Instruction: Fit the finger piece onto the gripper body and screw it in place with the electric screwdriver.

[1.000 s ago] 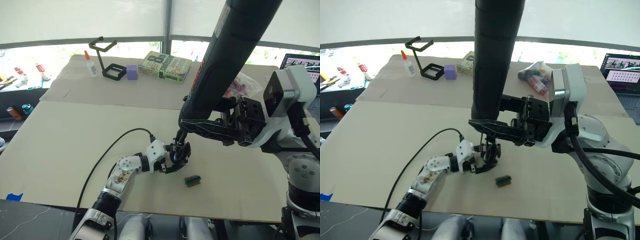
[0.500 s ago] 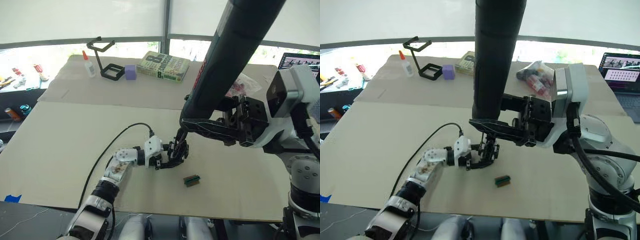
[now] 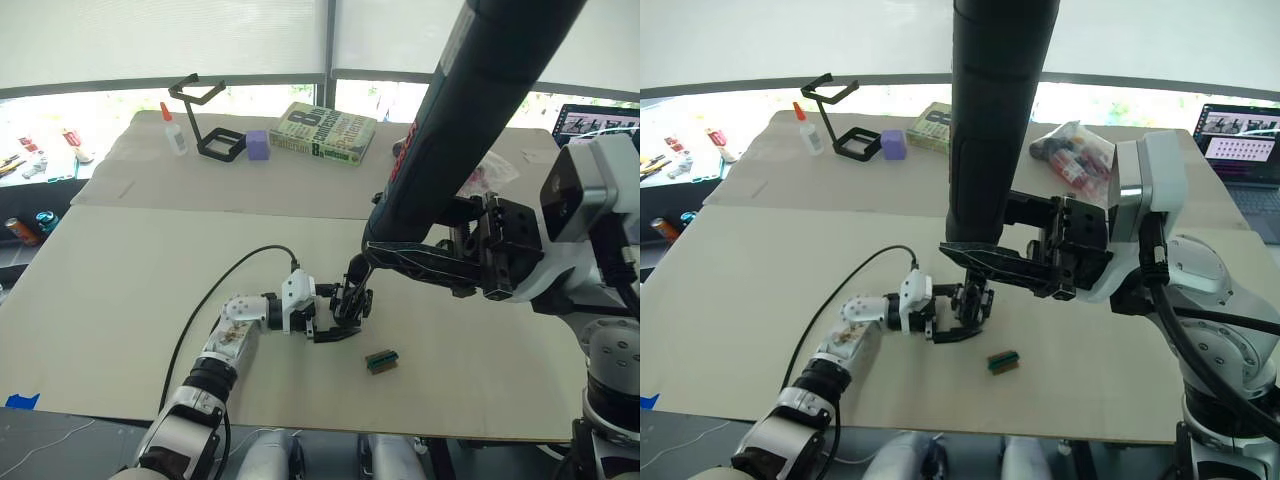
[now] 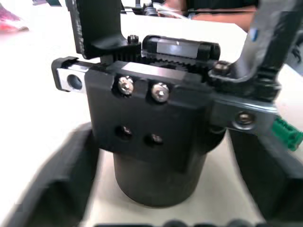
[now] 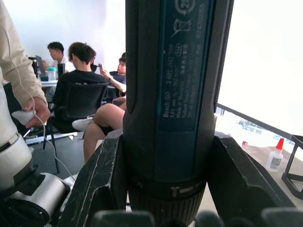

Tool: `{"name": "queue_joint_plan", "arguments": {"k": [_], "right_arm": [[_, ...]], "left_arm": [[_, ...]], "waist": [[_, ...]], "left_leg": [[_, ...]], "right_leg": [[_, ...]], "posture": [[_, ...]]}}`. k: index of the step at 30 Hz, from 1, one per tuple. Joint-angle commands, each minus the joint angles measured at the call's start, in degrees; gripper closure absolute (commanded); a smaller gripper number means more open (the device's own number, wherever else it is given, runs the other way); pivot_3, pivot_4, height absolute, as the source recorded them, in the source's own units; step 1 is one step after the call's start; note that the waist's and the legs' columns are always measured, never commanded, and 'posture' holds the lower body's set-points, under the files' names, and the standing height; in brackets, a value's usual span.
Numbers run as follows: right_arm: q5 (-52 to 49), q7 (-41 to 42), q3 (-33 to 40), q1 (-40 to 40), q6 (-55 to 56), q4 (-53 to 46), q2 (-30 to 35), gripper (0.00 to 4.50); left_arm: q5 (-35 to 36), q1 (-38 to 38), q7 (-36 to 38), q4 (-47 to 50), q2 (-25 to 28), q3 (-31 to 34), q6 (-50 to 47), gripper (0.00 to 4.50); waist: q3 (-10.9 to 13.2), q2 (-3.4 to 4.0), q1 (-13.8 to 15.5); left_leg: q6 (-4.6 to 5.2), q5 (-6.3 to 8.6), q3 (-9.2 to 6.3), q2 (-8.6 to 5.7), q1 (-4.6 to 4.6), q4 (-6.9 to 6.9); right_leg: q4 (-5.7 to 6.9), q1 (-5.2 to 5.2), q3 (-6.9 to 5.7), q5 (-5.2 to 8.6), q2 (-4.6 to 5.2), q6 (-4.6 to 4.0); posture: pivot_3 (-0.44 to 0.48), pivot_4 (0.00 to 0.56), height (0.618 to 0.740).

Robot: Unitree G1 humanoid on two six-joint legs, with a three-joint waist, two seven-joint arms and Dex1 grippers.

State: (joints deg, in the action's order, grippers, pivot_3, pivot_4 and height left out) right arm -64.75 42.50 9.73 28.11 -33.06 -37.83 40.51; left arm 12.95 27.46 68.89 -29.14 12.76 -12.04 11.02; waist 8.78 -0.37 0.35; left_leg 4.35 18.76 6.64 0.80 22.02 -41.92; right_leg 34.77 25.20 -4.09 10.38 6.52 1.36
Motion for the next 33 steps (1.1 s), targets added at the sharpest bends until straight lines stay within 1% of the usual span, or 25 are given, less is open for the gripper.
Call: {"name": "queue_joint_plan", "arguments": {"k": [1, 3, 7, 10, 13, 20, 23, 26, 33], "right_arm": [[-2.12, 0.02, 2.47, 0.03, 0.91, -1.84, 0.47, 2.57], [-2.23, 0.21, 2.52, -0.17, 0.99, -1.78, 0.56, 2.57], [-2.26, 0.44, 2.47, -0.32, 1.2, -1.63, 0.65, 2.57], [-2.09, 0.59, 2.25, -0.45, 1.34, -1.51, 0.4, 2.57], [-2.05, 0.66, 1.92, -0.4, 1.4, -1.47, 0.11, 2.57], [-1.93, 0.92, 1.45, 0.13, 1.27, -1.2, -0.02, 2.57], [-1.95, 1.02, 1.5, 0.21, 1.24, -1.1, 0.07, 2.57], [-1.79, 1.14, 1.41, 0.34, 1.24, -0.93, 0.06, 2.57], [-1.65, 1.19, 1.45, 0.48, 1.23, -0.72, 0.13, 2.57]], "left_arm": [[-1.74, -5.1, -3.5, 6.81, 1.12, -0.5, -0.79, 0.04], [-3.08, -7.55, -6.96, 11.14, 1.35, -0.53, -0.62, 0.04], [-3.99, -11.2, -11.86, 18.83, 1.44, -1.11, -5.69, 0.04], [-5.37, -13.1, -14.64, 22.88, 1.01, -2.91, -9.65, 0.04], [-6.88, -13.23, -17.46, 23.73, 0.16, -4.19, -11.65, 0.04], [-9.34, -10.84, -22.25, 21.05, -1.97, -5.61, -13.23, 0.04], [-8.69, -10.48, -21.85, 20.14, -1.93, -5.55, -13.75, 0.84], [-8.36, -10.08, -21.16, 19.28, -1.57, -5.71, -13.65, 2.18], [-7.7, -7.36, -18.74, 14.6, -1.4, -4.95, -9.64, 2.17]], "waist": [[0.0, 0.0, -0.06], [0.0, 0.0, -0.13], [0.0, 0.0, 0.08], [0.0, 0.0, 0.26], [0.0, 0.0, 0.48], [0.0, 0.0, 0.73], [0.0, 0.0, 0.79], [0.0, 0.0, 0.78], [0.0, 0.0, 1.07]], "left_leg": [[0.0, 0.0, 0.0, 0.0, 0.0, 0.0], [0.01, 0.01, -0.01, 0.0, -0.01, 0.01], [0.01, 0.0, -0.03, 0.0, 0.0, 0.0], [0.01, 0.01, -0.03, 0.0, 0.0, 0.0], [0.01, 0.01, -0.04, -0.01, 0.01, 0.0], [0.03, 0.02, -0.04, -0.04, -0.01, -0.01], [0.04, 0.01, -0.04, -0.04, -0.01, -0.02], [0.04, 0.01, -0.05, -0.04, -0.01, -0.01], [0.06, 0.01, -0.06, -0.04, -0.05, -0.02]], "right_leg": [[0.0, 0.0, 0.0, 0.0, 0.01, 0.0], [-0.02, 0.0, 0.05, 0.0, 0.03, 0.0], [-0.02, 0.01, 0.05, 0.0, 0.07, 0.0], [0.0, 0.01, 0.04, -0.01, 0.08, -0.01], [0.02, 0.0, 0.04, -0.01, 0.1, -0.01], [0.03, -0.04, 0.04, -0.01, 0.11, -0.01], [0.03, -0.05, 0.04, -0.01, 0.11, -0.01], [0.03, -0.05, 0.04, -0.01, 0.11, -0.01], [0.04, -0.09, 0.04, -0.02, 0.11, -0.01]], "posture": [[0.0, 0.15, 0.74], [0.0, 0.15, 0.74], [0.0, 0.15, 0.74], [0.0, 0.15, 0.74], [0.0, 0.15, 0.74], [0.0, 0.15, 0.74], [0.0, 0.15, 0.74], [0.0, 0.15, 0.74], [0.0, 0.15, 0.74]]}}
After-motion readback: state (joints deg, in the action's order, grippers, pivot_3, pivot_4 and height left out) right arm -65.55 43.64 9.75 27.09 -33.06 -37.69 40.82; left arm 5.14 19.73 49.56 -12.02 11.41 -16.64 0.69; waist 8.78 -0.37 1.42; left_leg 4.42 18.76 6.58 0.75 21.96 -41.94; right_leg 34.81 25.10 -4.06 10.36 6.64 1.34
